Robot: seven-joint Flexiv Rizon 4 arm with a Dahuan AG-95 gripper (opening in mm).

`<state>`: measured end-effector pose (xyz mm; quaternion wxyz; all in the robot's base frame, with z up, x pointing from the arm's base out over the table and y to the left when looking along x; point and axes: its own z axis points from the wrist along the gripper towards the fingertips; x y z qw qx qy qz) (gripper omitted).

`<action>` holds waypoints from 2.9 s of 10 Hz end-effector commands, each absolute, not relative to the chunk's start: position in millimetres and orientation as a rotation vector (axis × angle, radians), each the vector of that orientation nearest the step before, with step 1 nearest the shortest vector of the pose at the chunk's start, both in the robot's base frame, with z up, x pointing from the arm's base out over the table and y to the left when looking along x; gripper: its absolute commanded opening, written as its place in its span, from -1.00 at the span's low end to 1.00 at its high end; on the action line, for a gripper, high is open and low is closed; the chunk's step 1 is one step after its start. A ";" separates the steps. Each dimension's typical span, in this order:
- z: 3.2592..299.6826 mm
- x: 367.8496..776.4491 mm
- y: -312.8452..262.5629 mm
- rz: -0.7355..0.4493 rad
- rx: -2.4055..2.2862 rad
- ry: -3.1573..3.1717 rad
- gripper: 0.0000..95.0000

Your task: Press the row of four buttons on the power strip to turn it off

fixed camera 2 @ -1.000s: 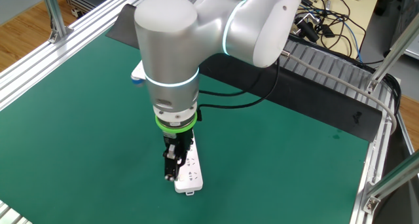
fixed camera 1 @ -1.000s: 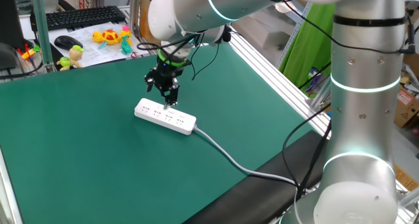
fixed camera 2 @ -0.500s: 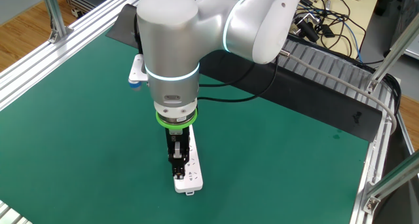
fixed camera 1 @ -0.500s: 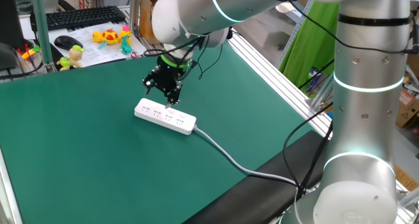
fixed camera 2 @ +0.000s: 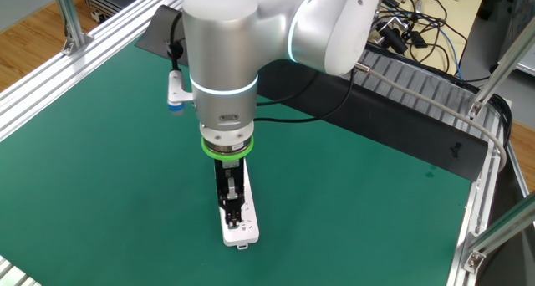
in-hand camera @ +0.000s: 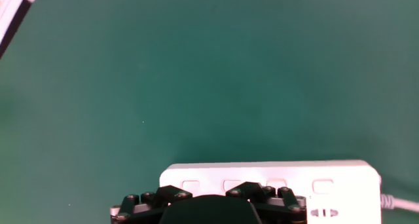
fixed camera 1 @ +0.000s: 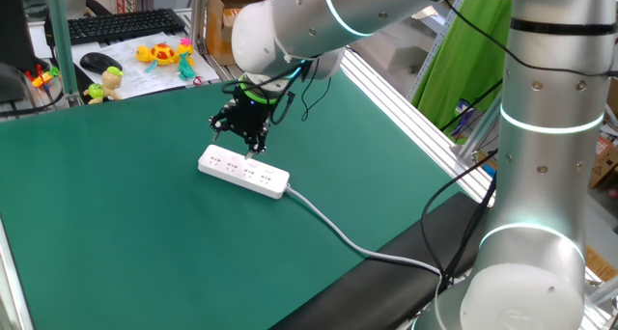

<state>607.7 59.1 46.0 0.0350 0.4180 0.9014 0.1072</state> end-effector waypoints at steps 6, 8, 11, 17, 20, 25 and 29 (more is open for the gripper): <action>43.1 611.5 55.8 0.389 1.573 2.606 0.60; 38.7 616.0 53.3 0.456 1.731 2.473 0.60; 37.7 627.7 49.9 0.458 1.765 2.447 0.60; 44.0 655.7 52.9 0.454 1.845 2.401 0.20; 40.6 660.9 47.7 0.426 1.974 2.314 0.20; 40.6 672.6 41.8 0.320 2.116 2.251 0.60; 38.7 676.6 37.8 0.299 2.152 2.216 1.00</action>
